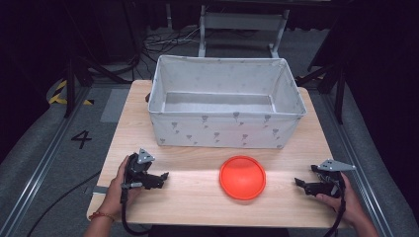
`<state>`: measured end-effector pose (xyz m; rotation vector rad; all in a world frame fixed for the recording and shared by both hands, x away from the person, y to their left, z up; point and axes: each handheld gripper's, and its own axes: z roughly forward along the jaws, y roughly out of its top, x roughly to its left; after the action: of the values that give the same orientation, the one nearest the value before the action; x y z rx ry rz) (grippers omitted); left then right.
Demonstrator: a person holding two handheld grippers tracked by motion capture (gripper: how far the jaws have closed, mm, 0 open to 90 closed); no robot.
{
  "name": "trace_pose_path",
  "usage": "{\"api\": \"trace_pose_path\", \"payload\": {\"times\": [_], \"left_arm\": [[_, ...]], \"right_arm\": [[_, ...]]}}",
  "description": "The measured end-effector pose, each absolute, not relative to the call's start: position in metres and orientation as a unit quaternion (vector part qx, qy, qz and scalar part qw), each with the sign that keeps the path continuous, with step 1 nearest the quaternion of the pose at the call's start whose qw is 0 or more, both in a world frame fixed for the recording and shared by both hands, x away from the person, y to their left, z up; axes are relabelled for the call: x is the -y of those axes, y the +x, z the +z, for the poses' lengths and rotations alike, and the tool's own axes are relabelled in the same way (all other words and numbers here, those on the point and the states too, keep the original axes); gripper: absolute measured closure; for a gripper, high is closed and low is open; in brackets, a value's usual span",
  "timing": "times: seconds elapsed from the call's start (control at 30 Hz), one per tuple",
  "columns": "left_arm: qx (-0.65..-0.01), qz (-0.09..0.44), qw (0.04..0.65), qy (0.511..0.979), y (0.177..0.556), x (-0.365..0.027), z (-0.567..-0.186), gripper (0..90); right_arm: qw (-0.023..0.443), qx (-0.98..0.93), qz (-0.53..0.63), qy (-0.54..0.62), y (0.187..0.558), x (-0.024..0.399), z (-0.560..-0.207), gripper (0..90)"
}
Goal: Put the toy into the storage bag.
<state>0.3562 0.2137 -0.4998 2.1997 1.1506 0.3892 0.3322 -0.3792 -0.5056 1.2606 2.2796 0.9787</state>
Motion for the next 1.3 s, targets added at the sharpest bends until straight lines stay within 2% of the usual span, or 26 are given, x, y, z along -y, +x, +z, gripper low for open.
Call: {"api": "trace_pose_path", "payload": {"times": [0.17, 0.27, 0.3, 0.5, 0.87, 1.3], "left_arm": [[-0.42, 0.143, 0.313, 0.84, 0.357, -0.218, -0.5, 0.4], [-0.414, 0.142, 0.312, 0.843, 0.355, -0.221, -0.499, 0.4], [-0.41, 0.14, 0.316, 0.844, 0.355, -0.222, -0.5, 0.4], [-0.397, 0.135, 0.317, 0.851, 0.355, -0.227, -0.5, 0.3], [-0.391, 0.132, 0.317, 0.854, 0.356, -0.228, -0.5, 0.2], [-0.391, 0.132, 0.317, 0.854, 0.356, -0.228, -0.5, 0.2]], "right_arm": [[0.175, -0.809, 0.344, 0.444, 0.333, 0.381, -0.505, 11.8], [0.174, -0.811, 0.343, 0.441, 0.334, 0.38, -0.501, 18.3], [0.174, -0.811, 0.349, 0.437, 0.334, 0.379, -0.499, 16.1], [0.165, -0.813, 0.375, 0.414, 0.332, 0.367, -0.483, 19.2], [0.137, -0.839, 0.398, 0.346, 0.345, 0.316, -0.459, 21.5], [0.093, -0.872, 0.38, 0.295, 0.367, 0.256, -0.467, 22.1]]}}
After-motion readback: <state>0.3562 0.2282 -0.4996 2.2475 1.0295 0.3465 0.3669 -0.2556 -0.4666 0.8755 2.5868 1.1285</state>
